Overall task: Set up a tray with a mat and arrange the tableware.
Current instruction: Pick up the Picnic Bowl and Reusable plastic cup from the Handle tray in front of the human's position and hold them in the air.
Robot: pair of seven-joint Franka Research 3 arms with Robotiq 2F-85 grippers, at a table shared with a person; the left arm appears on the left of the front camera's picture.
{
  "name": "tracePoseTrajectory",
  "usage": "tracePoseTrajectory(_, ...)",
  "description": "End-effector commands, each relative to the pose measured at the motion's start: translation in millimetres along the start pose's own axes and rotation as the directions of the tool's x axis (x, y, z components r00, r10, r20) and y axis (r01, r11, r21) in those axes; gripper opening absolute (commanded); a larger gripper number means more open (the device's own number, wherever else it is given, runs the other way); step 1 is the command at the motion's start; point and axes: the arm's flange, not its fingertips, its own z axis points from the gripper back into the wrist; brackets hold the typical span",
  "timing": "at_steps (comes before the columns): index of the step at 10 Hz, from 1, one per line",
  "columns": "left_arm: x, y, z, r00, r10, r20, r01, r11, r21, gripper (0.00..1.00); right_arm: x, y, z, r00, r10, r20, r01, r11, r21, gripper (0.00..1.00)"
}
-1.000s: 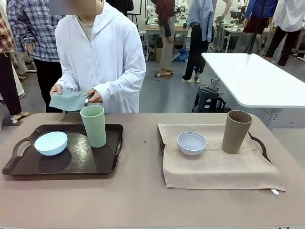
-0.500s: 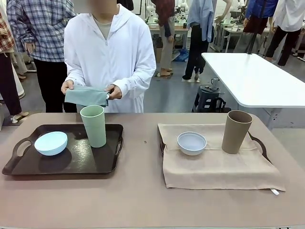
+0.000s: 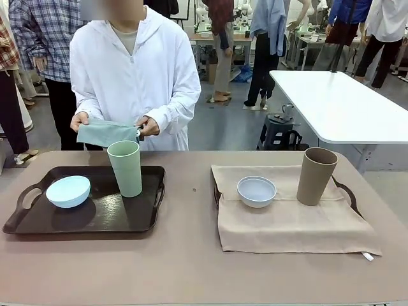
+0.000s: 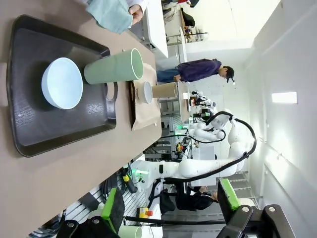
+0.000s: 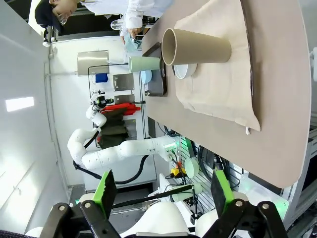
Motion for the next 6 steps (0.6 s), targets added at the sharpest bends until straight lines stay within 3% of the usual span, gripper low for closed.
tracePoseTrajectory(1, -1.1, -0.9, 2.5, 1.0, -0.005, 0.002, 0.005, 1.0, -0.008, 1.0, -0.9, 0.1, 0.6, 1.0, 0.011, 0.001, -0.011, 1.0, 0.002, 1.0)
tracePoseTrajectory(6, -1.1, -0.9, 2.5, 1.0, -0.005, 0.002, 0.005, 1.0, -0.008, 1.0, -0.9, 0.1, 0.6, 1.0, 0.011, 0.001, -0.011, 1.0, 0.002, 1.0)
